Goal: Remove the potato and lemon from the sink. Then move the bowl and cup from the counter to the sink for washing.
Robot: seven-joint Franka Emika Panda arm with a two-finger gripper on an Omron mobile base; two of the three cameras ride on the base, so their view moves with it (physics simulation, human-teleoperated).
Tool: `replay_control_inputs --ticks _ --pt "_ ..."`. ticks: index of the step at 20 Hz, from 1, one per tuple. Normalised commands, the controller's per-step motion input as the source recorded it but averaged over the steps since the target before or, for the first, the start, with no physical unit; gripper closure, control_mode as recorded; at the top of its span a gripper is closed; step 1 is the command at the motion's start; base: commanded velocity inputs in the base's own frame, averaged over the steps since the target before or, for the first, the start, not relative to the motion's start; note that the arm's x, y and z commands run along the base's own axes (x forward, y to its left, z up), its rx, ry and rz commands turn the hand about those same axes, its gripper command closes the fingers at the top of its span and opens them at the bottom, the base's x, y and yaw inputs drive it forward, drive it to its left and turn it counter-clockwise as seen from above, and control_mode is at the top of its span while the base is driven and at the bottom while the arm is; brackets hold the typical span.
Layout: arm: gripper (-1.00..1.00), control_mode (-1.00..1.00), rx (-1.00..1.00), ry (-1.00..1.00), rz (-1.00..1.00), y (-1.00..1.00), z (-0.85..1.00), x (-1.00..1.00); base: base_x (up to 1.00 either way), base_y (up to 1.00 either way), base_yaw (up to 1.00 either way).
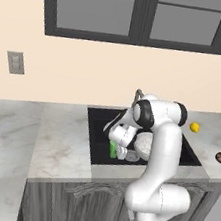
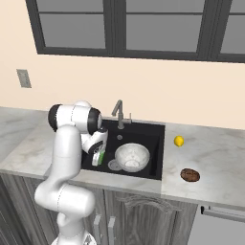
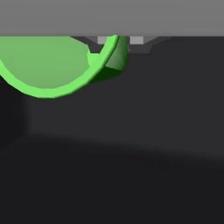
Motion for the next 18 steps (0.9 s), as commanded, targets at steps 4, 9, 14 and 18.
replay_control_inputs --ticks 4,9,14,18 --pt "-1.00 -1.00 -0.04 0.00 0.00 -0.05 -0.15 -0.01 0.00 0.00 0.00" --pt "-1.00 -1.00 -0.04 -0.01 0.00 -0.08 -0.12 -0.04 0.00 0.00 0.00" --pt "-1.00 -1.00 0.00 -0.09 0.00 -0.06 -0.03 -0.06 0.00 0.00 0.00" --pt "-1.00 -1.00 0.00 -0.16 0.00 0.00 0.03 -0.05 0.00 0.00 0.00"
